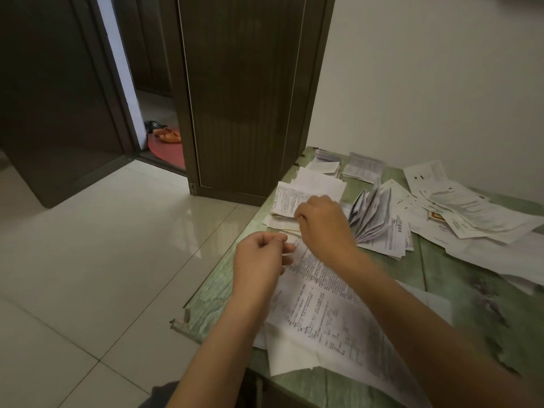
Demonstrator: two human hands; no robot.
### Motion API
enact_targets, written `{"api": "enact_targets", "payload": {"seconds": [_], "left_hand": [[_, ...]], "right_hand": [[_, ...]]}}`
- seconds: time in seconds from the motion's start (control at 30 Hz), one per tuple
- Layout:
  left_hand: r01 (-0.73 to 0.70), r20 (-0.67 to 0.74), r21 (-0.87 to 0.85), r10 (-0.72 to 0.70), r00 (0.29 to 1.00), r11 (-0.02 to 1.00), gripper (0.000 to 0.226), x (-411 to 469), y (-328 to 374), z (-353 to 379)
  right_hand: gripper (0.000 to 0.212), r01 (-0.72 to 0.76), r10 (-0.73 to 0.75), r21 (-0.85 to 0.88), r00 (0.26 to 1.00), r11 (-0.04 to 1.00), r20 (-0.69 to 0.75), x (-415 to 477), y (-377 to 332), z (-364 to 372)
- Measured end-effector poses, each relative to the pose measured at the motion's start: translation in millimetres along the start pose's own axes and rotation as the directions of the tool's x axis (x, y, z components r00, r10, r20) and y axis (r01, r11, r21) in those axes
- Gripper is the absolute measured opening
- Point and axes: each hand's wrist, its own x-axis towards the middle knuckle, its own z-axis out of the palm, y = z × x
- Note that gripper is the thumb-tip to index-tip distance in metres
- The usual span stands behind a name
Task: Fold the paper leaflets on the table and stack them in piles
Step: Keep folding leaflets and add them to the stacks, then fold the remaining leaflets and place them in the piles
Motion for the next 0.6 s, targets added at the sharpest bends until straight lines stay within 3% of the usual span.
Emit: {"api": "enact_targets", "payload": {"seconds": [0.17,0.43,0.6], "left_hand": [[-0.01,0.012,0.015,0.01,1.0,1.0,0.02,5,1,-7],[-0.039,-0.042,0.061,0.041,0.998,0.997,0.018,10,-2,-10],[-0.136,-0.054,0.27,0.156,0.986,0.953,0.016,12,-8,-9]], "right_hand": [[0.031,-0.025,0.014,0.058,0.985,0.998,0.174,-15,-3,3],[0.028,-0.13,0.118,0.249,0.991,0.96,0.061,-16,5,-24],[0.025,-0.247,0.217,0.382,0.969,0.891,0.119,-42,13,-50]]}}
